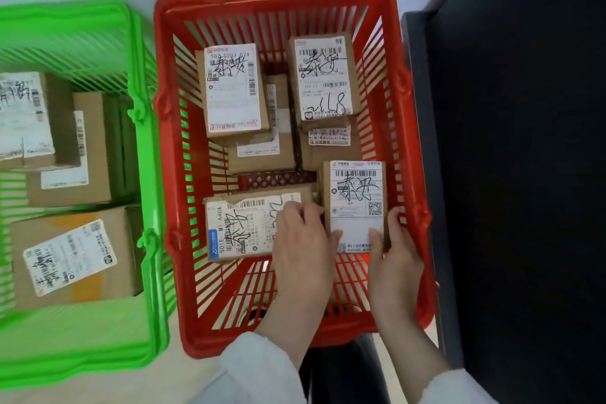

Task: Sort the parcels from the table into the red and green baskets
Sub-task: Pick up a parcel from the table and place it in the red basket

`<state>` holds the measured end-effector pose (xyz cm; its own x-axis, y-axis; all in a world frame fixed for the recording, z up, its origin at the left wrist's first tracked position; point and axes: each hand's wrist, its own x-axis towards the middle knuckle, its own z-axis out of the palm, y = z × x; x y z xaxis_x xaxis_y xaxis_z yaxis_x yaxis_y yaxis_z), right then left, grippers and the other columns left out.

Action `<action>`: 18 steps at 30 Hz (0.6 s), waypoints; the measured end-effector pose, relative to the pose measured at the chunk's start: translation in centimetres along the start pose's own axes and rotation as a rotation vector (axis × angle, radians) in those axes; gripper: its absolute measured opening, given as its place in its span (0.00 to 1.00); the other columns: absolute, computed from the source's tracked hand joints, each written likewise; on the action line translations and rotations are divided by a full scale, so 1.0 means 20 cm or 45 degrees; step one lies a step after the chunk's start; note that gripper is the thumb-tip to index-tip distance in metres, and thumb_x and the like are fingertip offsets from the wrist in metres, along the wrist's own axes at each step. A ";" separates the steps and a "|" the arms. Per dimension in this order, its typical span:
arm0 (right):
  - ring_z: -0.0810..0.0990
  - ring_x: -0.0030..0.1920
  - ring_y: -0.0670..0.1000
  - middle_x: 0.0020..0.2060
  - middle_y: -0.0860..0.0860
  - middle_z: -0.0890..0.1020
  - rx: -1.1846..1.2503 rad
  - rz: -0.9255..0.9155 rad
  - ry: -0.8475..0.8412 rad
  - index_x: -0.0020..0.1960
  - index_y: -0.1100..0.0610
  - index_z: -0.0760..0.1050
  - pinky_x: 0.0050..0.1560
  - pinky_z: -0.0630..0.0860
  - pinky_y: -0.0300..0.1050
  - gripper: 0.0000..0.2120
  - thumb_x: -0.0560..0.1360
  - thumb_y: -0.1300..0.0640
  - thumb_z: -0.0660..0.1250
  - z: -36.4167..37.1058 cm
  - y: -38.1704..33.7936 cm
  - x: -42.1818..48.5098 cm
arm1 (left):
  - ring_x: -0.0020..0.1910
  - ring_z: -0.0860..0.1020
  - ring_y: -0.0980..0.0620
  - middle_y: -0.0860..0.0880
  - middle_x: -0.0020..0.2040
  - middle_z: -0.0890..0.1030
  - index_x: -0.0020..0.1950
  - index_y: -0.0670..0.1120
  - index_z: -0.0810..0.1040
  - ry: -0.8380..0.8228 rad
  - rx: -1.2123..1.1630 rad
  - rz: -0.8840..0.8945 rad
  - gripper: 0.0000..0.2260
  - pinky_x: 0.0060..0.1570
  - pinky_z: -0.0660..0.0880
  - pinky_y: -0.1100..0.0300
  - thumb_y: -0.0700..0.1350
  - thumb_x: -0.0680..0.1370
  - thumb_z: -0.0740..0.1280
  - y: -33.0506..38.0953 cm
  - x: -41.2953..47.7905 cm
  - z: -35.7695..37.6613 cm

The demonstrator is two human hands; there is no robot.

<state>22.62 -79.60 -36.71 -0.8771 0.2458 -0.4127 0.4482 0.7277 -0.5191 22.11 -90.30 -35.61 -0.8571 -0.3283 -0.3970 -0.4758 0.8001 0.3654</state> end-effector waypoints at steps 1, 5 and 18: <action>0.72 0.65 0.52 0.69 0.52 0.71 -0.052 -0.061 0.010 0.73 0.54 0.62 0.57 0.68 0.39 0.24 0.78 0.56 0.61 -0.01 0.00 -0.01 | 0.49 0.75 0.47 0.45 0.49 0.75 0.54 0.43 0.76 0.049 -0.001 0.049 0.19 0.43 0.75 0.58 0.47 0.67 0.76 0.00 0.00 0.00; 0.65 0.72 0.55 0.72 0.55 0.66 -0.223 -0.401 0.105 0.71 0.58 0.65 0.65 0.68 0.49 0.24 0.77 0.58 0.62 -0.03 -0.03 -0.03 | 0.54 0.72 0.48 0.45 0.52 0.76 0.57 0.43 0.76 0.207 -0.062 0.412 0.15 0.52 0.75 0.56 0.42 0.71 0.70 -0.01 0.06 -0.03; 0.50 0.76 0.55 0.76 0.59 0.52 -0.616 -0.600 -0.002 0.76 0.62 0.41 0.72 0.52 0.53 0.27 0.82 0.48 0.34 0.16 0.03 0.15 | 0.74 0.58 0.48 0.44 0.75 0.62 0.74 0.40 0.58 0.061 0.412 0.972 0.24 0.72 0.53 0.51 0.45 0.78 0.53 -0.03 0.37 0.14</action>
<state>20.75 -80.46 -40.59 -0.9595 -0.1687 -0.2255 -0.1102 0.9618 -0.2506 16.60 -91.84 -41.10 -0.9321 0.3482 -0.0995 0.3141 0.9141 0.2565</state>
